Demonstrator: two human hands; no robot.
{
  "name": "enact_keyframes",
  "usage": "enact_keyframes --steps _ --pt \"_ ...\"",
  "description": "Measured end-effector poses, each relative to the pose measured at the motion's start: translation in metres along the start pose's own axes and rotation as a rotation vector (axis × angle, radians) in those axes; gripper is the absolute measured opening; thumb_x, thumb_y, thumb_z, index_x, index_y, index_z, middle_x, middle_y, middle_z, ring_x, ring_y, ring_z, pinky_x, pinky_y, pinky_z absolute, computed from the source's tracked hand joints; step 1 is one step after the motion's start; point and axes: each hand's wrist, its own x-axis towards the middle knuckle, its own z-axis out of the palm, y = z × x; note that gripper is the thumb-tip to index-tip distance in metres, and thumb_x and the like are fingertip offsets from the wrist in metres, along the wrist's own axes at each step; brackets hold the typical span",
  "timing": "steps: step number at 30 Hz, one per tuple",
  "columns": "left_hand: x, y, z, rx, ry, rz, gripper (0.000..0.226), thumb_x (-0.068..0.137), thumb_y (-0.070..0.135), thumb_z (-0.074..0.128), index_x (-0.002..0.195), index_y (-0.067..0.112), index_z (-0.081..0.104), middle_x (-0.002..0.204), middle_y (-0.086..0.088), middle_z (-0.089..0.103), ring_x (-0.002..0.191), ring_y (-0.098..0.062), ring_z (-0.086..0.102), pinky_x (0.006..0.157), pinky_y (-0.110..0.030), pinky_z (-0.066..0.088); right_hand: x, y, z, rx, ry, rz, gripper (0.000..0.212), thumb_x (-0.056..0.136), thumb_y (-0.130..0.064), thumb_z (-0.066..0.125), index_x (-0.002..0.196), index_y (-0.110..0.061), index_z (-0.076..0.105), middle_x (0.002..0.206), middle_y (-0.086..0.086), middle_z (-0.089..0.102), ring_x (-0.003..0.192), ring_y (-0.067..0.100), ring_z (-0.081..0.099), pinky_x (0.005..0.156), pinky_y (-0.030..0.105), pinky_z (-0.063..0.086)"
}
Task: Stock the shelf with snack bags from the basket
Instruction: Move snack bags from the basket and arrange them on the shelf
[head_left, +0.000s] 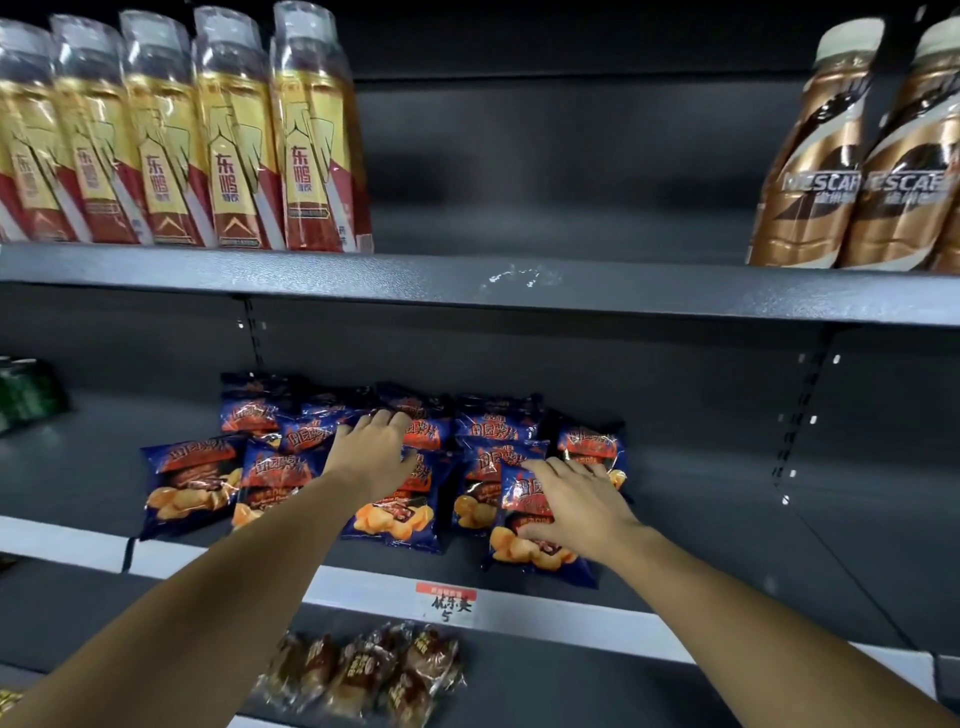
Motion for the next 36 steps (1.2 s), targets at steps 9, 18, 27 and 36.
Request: enact_keyframes --steps 9,18,27,36 --pt "0.006 -0.010 0.005 -0.005 -0.001 -0.023 0.049 0.096 0.041 0.049 0.140 0.021 0.040 0.135 -0.003 0.049 0.126 -0.026 0.045 0.105 -0.046 0.036 0.028 -0.033 0.002 -0.011 0.087 -0.074 0.090 0.084 -0.069 0.056 0.152 -0.021 0.023 0.149 0.000 0.042 0.135 0.024 0.039 0.110 0.046 0.030" --pt "0.005 -0.030 0.001 0.004 -0.009 -0.033 0.048 0.096 0.040 0.048 0.139 0.021 0.041 0.136 -0.002 0.048 0.127 -0.026 0.044 0.106 -0.047 0.032 0.045 -0.054 0.011 -0.039 0.059 -0.106 0.092 0.082 -0.069 0.059 0.151 -0.020 0.022 0.149 0.002 0.041 0.136 0.025 0.036 0.110 0.048 0.029" --pt "0.002 -0.029 0.007 0.026 -0.026 0.017 0.050 0.097 0.041 0.045 0.141 0.020 0.037 0.139 -0.004 0.046 0.129 -0.028 0.043 0.107 -0.048 0.031 0.035 -0.057 0.008 -0.009 0.029 -0.079 0.095 0.079 -0.071 0.059 0.151 -0.020 0.023 0.150 0.001 0.041 0.136 0.024 0.037 0.109 0.045 0.030" --pt "-0.003 -0.052 -0.008 -0.005 0.030 -0.016 0.049 0.095 0.039 0.048 0.140 0.022 0.040 0.138 -0.002 0.046 0.129 -0.027 0.043 0.104 -0.045 0.033 0.060 -0.109 -0.014 0.004 0.171 -0.193 0.090 0.081 -0.071 0.057 0.149 -0.020 0.028 0.144 0.000 0.047 0.132 0.022 0.043 0.104 0.044 0.033"
